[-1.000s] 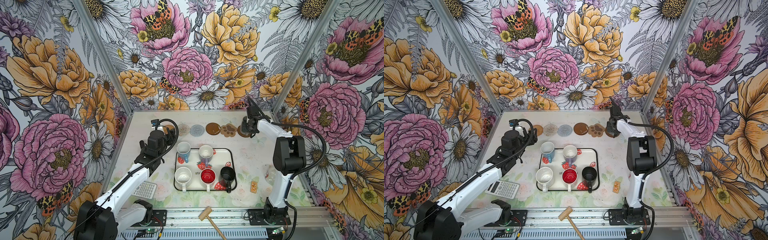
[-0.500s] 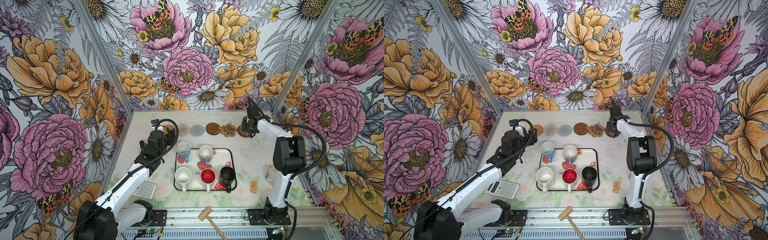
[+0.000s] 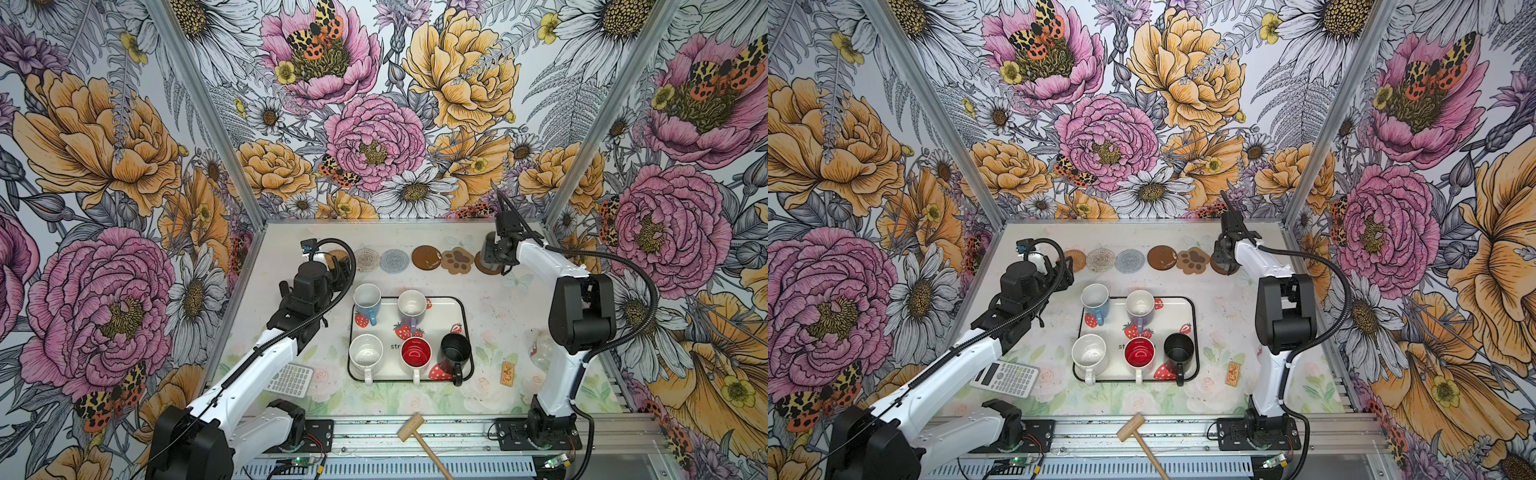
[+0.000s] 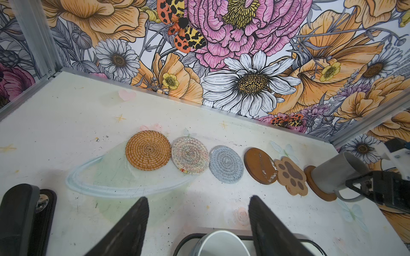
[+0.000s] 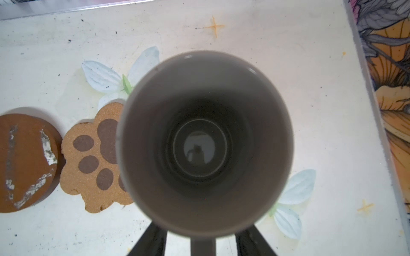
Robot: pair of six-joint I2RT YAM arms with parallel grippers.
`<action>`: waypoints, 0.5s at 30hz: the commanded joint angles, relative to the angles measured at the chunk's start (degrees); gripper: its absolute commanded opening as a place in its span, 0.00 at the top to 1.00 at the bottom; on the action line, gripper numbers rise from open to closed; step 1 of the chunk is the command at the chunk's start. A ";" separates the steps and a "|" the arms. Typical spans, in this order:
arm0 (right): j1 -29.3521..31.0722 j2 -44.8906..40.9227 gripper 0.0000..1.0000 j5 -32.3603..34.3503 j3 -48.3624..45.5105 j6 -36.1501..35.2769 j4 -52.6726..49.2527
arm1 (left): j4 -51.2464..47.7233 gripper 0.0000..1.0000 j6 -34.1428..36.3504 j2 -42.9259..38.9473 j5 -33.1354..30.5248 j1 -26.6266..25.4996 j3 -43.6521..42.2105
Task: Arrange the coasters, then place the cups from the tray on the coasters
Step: 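Open the right gripper and raise it off the grey mug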
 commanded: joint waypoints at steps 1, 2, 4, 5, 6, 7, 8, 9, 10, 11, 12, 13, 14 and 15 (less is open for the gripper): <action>-0.26 -5.41 0.42 2.37 -1.56 0.18 1.08 | -0.17 0.27 -0.83 -1.07 1.19 0.55 -0.54; -0.30 -6.44 0.41 3.04 -2.23 0.18 0.93 | -0.17 0.27 -0.84 -1.06 1.23 0.71 -0.50; -0.25 -9.29 0.39 4.66 -3.65 0.09 0.58 | -0.08 0.27 -0.83 -1.20 1.32 0.72 -0.53; -0.25 -10.83 0.38 5.06 -4.20 0.10 0.23 | -0.08 0.27 -0.83 -1.25 1.32 0.75 -0.50; -0.18 -12.53 0.37 5.28 -4.78 0.10 -0.12 | -0.14 0.27 -0.85 -1.37 1.32 0.68 -0.45; -0.08 -14.34 0.37 5.52 -5.33 0.18 -0.38 | -0.16 0.27 -0.95 -1.61 1.32 0.62 -0.45; 0.24 -16.02 0.36 5.64 -5.77 0.27 -0.39 | -0.17 0.27 -0.98 -1.73 1.32 0.60 -0.47; 0.75 -18.04 0.36 5.87 -6.33 0.35 -0.40 | -0.16 0.28 -0.92 -1.96 1.32 0.62 -0.45; 1.64 -19.85 0.36 6.39 -6.69 0.52 -0.36 | -0.23 0.28 -0.94 -2.19 1.32 0.67 -0.52; 2.73 -21.40 0.35 6.82 -6.80 0.49 -0.33 | -0.30 0.28 -0.92 -2.40 1.32 0.54 -0.50; 4.20 -22.93 0.35 7.61 -6.82 0.45 -0.34 | -0.41 0.28 -0.96 -2.71 1.33 0.53 -0.49; 5.89 -24.15 0.35 8.67 -6.84 0.37 -0.28 | -0.47 0.28 -0.94 -3.01 1.32 0.53 -0.48; 7.28 -25.44 0.35 9.70 -6.70 0.43 -0.29 | -0.64 0.28 -0.97 -3.24 1.32 0.45 -0.45; 9.14 -26.58 0.35 10.91 -6.58 1.01 -0.32 | -0.90 0.28 -1.05 -3.59 1.37 0.45 -0.40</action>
